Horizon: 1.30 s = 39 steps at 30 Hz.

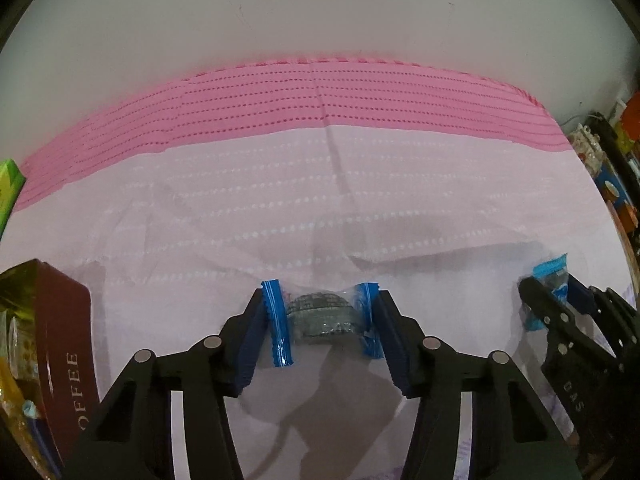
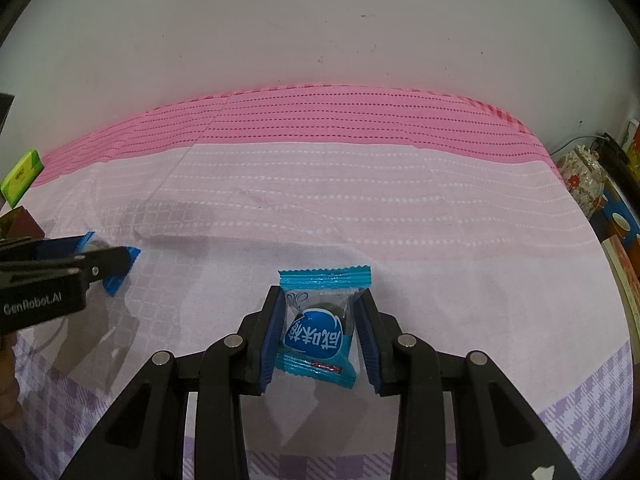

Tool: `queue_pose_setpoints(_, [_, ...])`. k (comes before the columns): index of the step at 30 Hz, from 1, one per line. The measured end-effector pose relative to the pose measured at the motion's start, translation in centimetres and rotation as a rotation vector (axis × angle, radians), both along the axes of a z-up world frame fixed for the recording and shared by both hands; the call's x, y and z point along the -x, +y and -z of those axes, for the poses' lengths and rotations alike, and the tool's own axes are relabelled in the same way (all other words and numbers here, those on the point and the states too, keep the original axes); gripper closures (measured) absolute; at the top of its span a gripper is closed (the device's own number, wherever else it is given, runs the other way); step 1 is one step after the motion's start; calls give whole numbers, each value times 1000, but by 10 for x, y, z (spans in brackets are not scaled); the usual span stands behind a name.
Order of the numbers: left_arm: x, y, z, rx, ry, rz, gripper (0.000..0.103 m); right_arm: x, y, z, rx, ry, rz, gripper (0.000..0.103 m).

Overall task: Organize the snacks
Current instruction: 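Grasp the clear blue-ended candy with the left gripper while the right holds the blue candy, then carry the clear blue-ended candy into the gold tin and open the left gripper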

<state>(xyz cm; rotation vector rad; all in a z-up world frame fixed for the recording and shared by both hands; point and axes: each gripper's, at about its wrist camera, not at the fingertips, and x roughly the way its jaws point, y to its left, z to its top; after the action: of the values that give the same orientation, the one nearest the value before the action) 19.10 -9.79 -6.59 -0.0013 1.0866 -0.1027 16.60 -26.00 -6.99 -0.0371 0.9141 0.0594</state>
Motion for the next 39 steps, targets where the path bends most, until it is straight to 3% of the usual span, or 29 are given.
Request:
queue_pose_setpoints(3, [8,5,0,2,3,-1,66,0,0,0,0,0,0,69])
queue_pose_setpoints(9, [31,21,-5,-5,4,4,69,0,0,0,0,0,0,69])
queue_pose_setpoints(24, [83,40,-29,5,-13,1,70,0,0,0,4,0,0,69])
queue_pose_setpoints(39, [105,57,-60,22,-57,-31,70,-1,2,-1,8,0,-2,69])
